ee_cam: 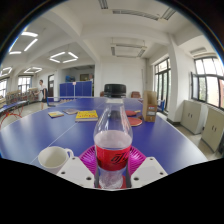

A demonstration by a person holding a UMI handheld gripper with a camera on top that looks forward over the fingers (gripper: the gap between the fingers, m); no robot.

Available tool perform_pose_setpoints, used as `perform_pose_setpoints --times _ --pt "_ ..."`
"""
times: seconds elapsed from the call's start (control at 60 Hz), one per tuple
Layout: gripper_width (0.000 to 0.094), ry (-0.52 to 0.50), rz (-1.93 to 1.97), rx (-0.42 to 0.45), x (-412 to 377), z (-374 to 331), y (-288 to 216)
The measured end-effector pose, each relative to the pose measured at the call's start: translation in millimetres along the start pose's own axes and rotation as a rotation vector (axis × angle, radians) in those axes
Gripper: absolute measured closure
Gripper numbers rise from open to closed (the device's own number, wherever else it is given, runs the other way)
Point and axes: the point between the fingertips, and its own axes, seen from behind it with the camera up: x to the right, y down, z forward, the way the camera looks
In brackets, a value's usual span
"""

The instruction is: Pour water

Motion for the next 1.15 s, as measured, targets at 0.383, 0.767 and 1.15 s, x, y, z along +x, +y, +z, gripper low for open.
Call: perform_pose_setpoints --times 0.383,0.767,1.15 --pt "0.0081 0.064 0.002 -0.129 6 -28 2" --pt "0.0087 0.186 -0.008 -0.176 -69 -261 -48" --pt "0.0086 0.223 -0.008 -0.186 -122 -400 -47"
